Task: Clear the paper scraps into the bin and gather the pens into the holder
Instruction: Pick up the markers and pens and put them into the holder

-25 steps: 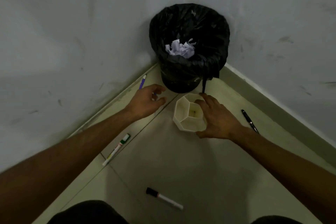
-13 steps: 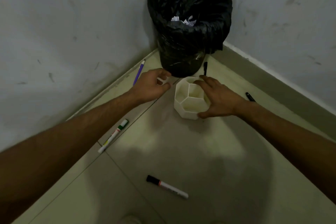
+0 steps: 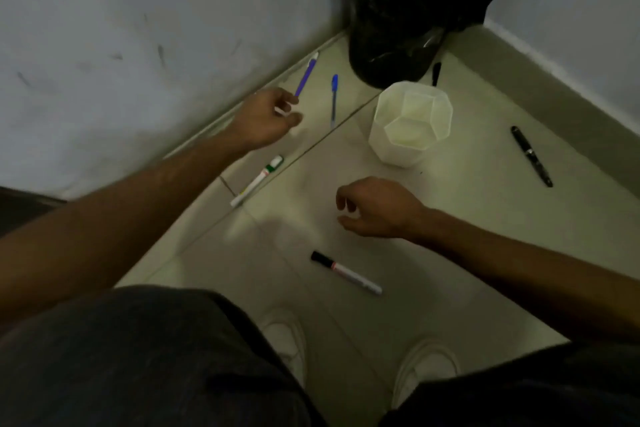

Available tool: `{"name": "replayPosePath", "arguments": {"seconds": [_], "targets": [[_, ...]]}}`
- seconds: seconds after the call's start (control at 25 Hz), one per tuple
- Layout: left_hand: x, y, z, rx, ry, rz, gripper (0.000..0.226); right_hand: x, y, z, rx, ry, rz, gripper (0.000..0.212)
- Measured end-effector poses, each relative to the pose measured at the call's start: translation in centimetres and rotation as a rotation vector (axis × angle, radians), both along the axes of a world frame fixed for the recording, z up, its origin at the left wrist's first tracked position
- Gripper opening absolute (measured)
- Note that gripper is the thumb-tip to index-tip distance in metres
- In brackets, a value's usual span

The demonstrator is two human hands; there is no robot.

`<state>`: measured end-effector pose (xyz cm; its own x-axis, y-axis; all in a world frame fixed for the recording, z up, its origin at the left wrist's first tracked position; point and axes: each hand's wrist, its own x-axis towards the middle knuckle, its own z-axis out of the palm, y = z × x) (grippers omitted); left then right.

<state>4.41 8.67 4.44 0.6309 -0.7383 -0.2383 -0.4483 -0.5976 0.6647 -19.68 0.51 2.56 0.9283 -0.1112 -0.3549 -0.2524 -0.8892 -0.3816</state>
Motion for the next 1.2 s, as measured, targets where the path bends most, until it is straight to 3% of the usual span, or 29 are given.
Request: {"name": "replayPosePath", "arguments": {"seconds": [0.16, 0.24, 0.36, 0.52, 0.68, 0.76, 0.96, 1.08, 1.2], "targets": [[0.6, 2.2, -0.3, 0.030, -0.031, -0.003, 0.035, -1.5, 3.5, -2.6, -0.032, 0.159, 0.047, 0.064], [0.8, 2.6, -0.8, 0.037, -0.043, -0.012, 0.034, -2.6, 5.5, -4.0, -0.040, 0.242, 0.111, 0.070], [1.0, 2.3, -1.3, 0.031, -0.064, -0.017, 0.033, -3.3, 5.9, -4.7, 0.029, 0.270, 0.078, 0.046], [1.6, 1.1, -2.5, -0.002, -0.069, -0.024, 0.025, -3.0, 0.6, -1.5, 0.136, 0.059, -0.254, 0.015], [1.8, -0.3, -2.9, 0.008, -0.065, -0.044, 0.029, -2.0, -3.9, 3.6, 0.247, -0.251, -0.624, 0.019], [1.9, -0.4, -2.7, 0.045, -0.070, -0.055, 0.030, -1.3, -5.3, 5.1, 0.294, -0.309, -0.719, 0.021], [2.9, 2.8, -4.0, 0.411, -0.238, -0.087, 0.039, -0.2, -5.9, 5.5, 0.345, -0.298, -0.743, 0.025], [2.0, 5.6, -5.7, 0.449, -0.244, -0.201, 0.048, 0.3, -5.1, 5.3, 0.342, -0.277, -0.672, 0.022], [1.4, 6.2, -6.7, 0.412, -0.234, -0.291, 0.041, 0.2, -5.3, 5.5, 0.301, -0.259, -0.602, 0.020]]}}
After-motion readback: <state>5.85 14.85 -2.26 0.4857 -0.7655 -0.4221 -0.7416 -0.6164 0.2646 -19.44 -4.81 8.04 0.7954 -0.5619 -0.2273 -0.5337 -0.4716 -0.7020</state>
